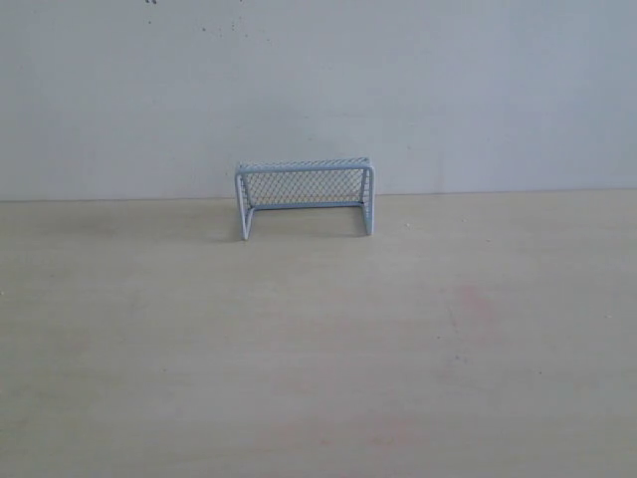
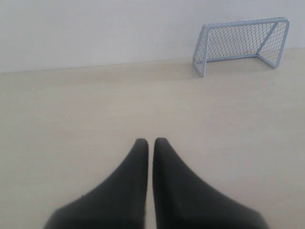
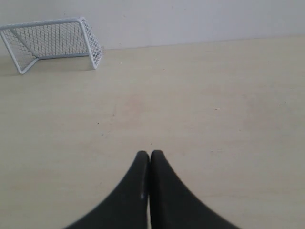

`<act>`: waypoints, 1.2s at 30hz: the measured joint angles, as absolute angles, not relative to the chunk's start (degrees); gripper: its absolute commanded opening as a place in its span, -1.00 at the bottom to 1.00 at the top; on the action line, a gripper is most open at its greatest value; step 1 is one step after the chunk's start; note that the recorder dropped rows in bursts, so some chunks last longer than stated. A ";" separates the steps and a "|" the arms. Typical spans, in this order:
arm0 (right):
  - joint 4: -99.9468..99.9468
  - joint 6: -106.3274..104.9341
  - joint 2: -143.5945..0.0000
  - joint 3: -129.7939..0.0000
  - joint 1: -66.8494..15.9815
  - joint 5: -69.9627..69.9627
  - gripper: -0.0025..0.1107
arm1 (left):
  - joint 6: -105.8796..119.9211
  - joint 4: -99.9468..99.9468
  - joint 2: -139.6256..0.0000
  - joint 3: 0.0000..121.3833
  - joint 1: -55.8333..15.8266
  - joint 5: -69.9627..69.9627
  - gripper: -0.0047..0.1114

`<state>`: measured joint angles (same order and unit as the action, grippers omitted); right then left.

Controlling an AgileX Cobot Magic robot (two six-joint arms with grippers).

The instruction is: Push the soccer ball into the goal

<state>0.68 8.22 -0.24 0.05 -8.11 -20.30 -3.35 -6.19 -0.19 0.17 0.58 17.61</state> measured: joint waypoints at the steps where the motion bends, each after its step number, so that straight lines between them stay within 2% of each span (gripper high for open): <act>1: 0.68 8.22 -0.24 0.05 -8.11 -20.30 -0.96 | -3.35 -6.19 -0.19 0.17 0.58 17.61 -0.84; 36: 0.68 9.09 -0.24 0.05 -8.11 -20.30 -0.96 | -3.35 -6.19 -0.19 0.17 0.58 17.61 -0.84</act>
